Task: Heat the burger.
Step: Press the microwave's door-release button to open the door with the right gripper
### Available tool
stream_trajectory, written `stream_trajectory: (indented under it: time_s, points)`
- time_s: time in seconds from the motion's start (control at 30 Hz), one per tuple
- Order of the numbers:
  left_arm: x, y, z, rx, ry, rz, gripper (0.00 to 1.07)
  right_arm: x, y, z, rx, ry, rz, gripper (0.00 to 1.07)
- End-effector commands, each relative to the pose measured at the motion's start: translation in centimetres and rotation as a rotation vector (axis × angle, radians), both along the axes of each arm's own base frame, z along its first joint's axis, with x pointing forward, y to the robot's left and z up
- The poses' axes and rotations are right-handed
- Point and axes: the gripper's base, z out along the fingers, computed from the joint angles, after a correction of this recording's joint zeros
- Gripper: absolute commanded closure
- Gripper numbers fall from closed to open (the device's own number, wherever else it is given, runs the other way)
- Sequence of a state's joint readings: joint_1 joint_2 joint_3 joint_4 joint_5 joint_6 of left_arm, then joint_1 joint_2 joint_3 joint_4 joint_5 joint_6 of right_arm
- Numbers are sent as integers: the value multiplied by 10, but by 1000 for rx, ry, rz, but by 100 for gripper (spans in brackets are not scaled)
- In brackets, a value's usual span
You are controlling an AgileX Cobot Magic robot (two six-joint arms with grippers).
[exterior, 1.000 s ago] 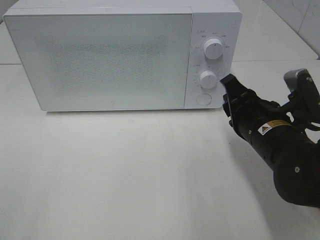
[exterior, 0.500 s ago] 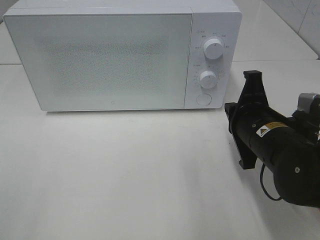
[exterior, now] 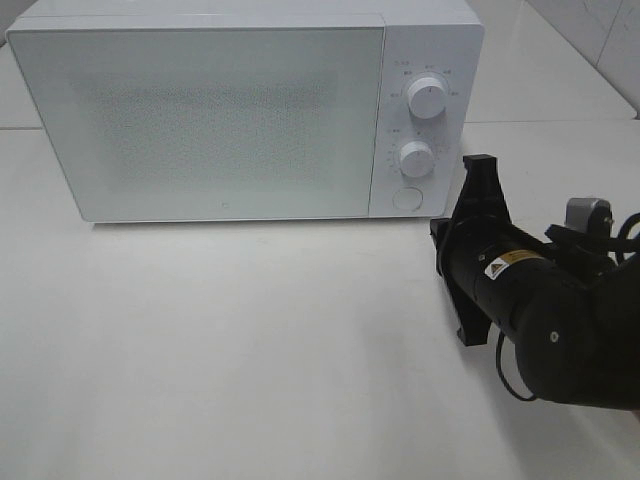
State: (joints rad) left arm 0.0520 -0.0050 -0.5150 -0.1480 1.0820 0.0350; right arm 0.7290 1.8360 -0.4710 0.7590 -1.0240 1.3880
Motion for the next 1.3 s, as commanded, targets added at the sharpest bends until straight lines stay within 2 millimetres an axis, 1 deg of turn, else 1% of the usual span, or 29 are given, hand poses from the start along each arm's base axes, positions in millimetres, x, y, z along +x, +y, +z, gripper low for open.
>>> stream_trajectory:
  time_s: [0.03, 0.1, 0.2, 0.27, 0.3, 0.33, 0.4, 0.43, 0.47, 0.5, 0.57, 0.6, 0.77, 0.97, 1.03, 1.3]
  points:
    - [-2, 0, 1, -3, -29, 3, 7, 4, 3, -3, 24, 1, -10, 107]
    - [-2, 0, 1, -3, -29, 3, 7, 9, 7, -8, 22, 8, -12, 107]
    - [-2, 0, 1, -3, -29, 3, 7, 13, 10, -11, 25, 11, -15, 107]
    - [-2, 0, 1, -3, -29, 3, 7, 23, 12, -14, 22, 1, -10, 107]
    - [-2, 0, 1, -3, -29, 3, 7, 23, 12, -14, 22, 1, -10, 107]
    - [-2, 0, 1, -3, -29, 3, 7, 30, 12, -15, 20, -5, -8, 107]
    - [-2, 0, 1, -3, -29, 3, 7, 34, 12, -16, 19, -8, -6, 107]
    - [-2, 0, 1, -3, -29, 3, 7, 41, 13, -18, 19, -17, -7, 107]
    - [-2, 0, 1, -3, -29, 3, 7, 41, 13, -18, 19, -17, -7, 107]
    - [-2, 0, 1, -3, -29, 3, 7, 47, 14, -20, 19, -19, -9, 107]
    - [-2, 0, 1, -3, -29, 3, 7, 49, 15, -20, 19, -22, -4, 107]
    - [-2, 0, 1, -3, -29, 3, 7, 54, 14, -21, 22, -17, -5, 107]
    - [-2, 0, 1, -3, -29, 3, 7, 62, 13, -27, 26, 14, -19, 107]
    - [-2, 0, 1, -3, -29, 3, 7, 64, 14, -33, 22, 24, -23, 107]
    - [-2, 0, 1, -3, -29, 3, 7, 69, 14, -35, 21, 21, -24, 107]
    - [-2, 0, 1, -3, -29, 3, 7, 84, 11, -30, 13, 0, -31, 107]
